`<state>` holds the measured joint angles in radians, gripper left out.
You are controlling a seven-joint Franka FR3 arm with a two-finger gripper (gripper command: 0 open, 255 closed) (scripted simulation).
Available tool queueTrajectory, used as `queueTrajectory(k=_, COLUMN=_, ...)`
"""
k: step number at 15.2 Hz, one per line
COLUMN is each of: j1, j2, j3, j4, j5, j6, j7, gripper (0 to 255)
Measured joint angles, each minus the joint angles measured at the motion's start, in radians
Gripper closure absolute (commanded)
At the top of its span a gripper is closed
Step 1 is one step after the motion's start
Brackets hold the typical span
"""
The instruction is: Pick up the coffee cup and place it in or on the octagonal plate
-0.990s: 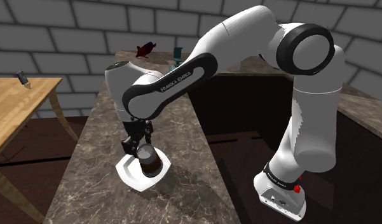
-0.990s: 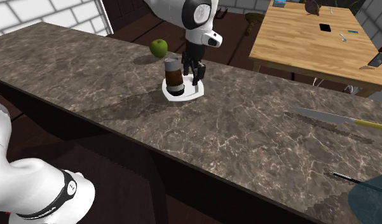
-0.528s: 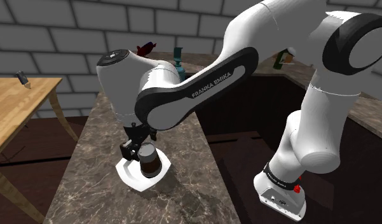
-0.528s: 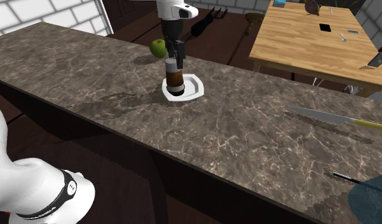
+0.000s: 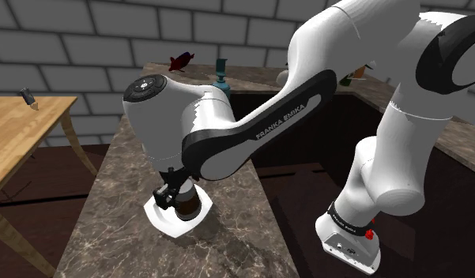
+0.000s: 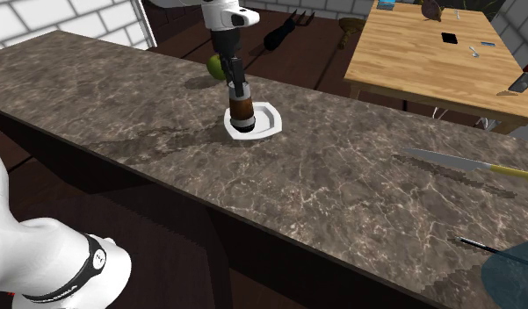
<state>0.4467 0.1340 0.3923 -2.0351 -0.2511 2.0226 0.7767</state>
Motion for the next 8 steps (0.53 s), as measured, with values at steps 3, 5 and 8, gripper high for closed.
queueTrajectory(k=3, j1=-0.002, j2=0.01, j3=-0.003, j4=-0.018, j5=-0.008, j6=0.027, j7=0.005, gripper=0)
queueTrajectory(k=5, j1=-0.002, j2=0.011, j3=-0.004, j4=-0.02, j5=-0.009, j6=0.031, j7=0.006, gripper=0)
queueTrajectory(k=8, j1=-0.002, j2=0.012, j3=-0.004, j4=-0.021, j5=-0.01, j6=0.032, j7=0.006, gripper=0)
